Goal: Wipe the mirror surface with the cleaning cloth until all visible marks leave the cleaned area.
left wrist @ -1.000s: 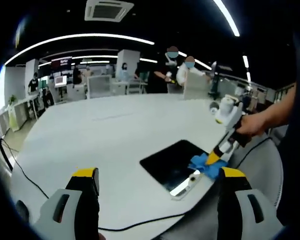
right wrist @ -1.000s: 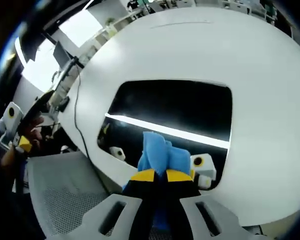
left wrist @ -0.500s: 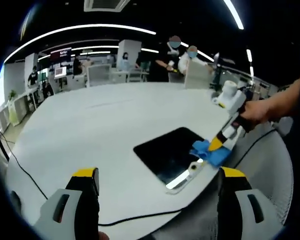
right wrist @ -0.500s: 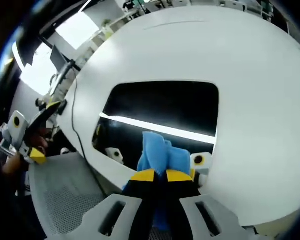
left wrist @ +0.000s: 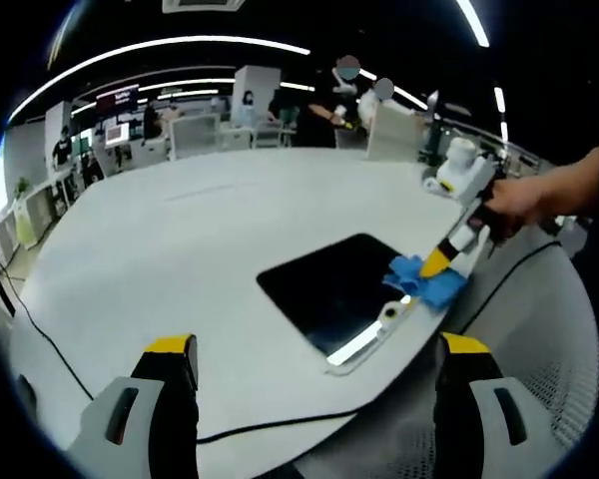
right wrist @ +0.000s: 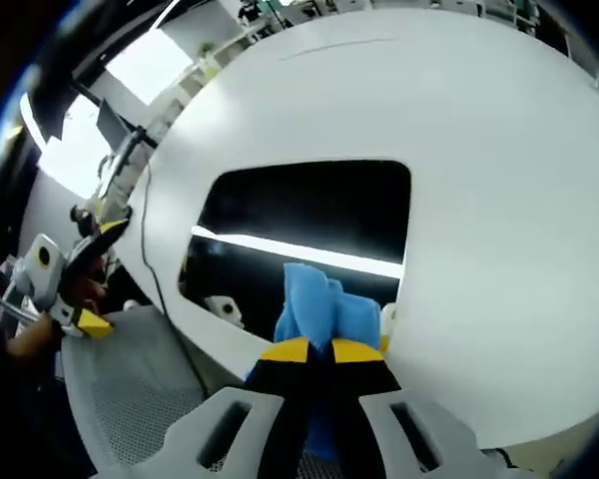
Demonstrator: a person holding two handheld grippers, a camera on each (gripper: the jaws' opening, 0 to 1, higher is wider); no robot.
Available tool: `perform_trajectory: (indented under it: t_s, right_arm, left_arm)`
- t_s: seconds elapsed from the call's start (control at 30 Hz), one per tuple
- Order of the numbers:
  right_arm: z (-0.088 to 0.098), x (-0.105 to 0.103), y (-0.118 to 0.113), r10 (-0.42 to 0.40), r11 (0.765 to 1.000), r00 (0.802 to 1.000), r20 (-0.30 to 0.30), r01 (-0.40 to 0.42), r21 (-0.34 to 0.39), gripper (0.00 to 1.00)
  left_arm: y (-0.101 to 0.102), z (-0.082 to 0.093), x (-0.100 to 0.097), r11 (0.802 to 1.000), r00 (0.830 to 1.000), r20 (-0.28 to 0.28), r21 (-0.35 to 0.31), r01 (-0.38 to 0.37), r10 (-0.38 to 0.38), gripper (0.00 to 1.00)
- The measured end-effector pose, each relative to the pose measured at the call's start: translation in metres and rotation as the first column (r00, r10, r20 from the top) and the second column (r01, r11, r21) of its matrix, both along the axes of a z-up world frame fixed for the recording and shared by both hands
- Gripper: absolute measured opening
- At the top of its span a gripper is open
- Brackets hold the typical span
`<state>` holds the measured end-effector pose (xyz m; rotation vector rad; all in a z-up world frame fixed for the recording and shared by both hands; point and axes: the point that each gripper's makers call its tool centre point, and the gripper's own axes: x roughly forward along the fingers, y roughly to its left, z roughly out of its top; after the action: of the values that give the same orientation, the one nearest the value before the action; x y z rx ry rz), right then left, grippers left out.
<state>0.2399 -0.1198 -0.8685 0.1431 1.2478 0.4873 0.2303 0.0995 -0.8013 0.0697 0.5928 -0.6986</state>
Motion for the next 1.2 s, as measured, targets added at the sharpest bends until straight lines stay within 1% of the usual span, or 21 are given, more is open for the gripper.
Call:
perform_trajectory:
  t_s: [0.07,0.13,0.23,0.37,0.47,0.77,0.83,0.93,1.0,1.2]
  right_arm:
    - [0.000,0.001,-0.004,-0.016,1.000,1.000,-0.010,0.016,0.006,0.01]
    - [0.000,0.004,-0.012,-0.030,1.000,1.000,-0.007,0.030,-0.002,0.01]
    - [0.000,0.005,-0.019,-0.057,0.998,0.998,-0.014,0.057,0.003,0.01]
    - [0.000,0.005,-0.025,-0.071,0.997,0.997,-0.016,0.071,-0.002,0.01]
    - [0.000,0.005,-0.031,-0.080,0.997,0.997,-0.018,0.080,-0.011,0.01]
    - [-0.001,0.007,-0.030,-0.073,0.997,0.997,-0.012,0.073,-0.024,0.01]
    - [-0.002,0.010,-0.030,-0.070,0.997,0.997,-0.012,0.070,-0.032,0.01]
    - [-0.001,0.020,-0.031,-0.051,0.997,0.999,0.014,0.052,-0.064,0.01]
    - [-0.002,0.027,-0.030,-0.043,0.996,0.999,0.017,0.044,-0.072,0.01]
    - [-0.003,0.045,-0.029,-0.005,0.994,0.999,0.033,0.009,-0.110,0.01]
  left_arm:
    - [-0.005,0.000,-0.003,0.999,0.999,0.003,0.009,0.034,-0.034,1.00]
    - [-0.006,0.000,-0.003,0.999,0.999,0.005,0.016,0.043,-0.043,1.00]
    - [-0.004,-0.003,-0.004,0.999,0.999,-0.017,0.009,0.034,-0.034,1.00]
    - [-0.002,-0.002,-0.003,1.000,1.000,-0.016,-0.004,0.015,-0.015,1.00]
    - [-0.002,-0.002,-0.003,1.000,1.000,-0.018,-0.001,0.005,-0.005,1.00]
    - [-0.001,-0.005,-0.005,1.000,0.999,-0.042,-0.005,0.001,-0.001,1.00]
    - [-0.001,-0.005,-0.005,1.000,0.999,-0.045,-0.007,-0.001,0.001,1.00]
    - [-0.001,-0.007,-0.006,1.000,0.998,-0.062,-0.018,-0.008,0.007,1.00]
    - [-0.001,-0.008,-0.006,1.000,0.997,-0.070,-0.019,-0.011,0.009,1.00]
    - [0.000,-0.009,-0.006,1.000,0.997,-0.070,-0.012,-0.016,0.015,1.00]
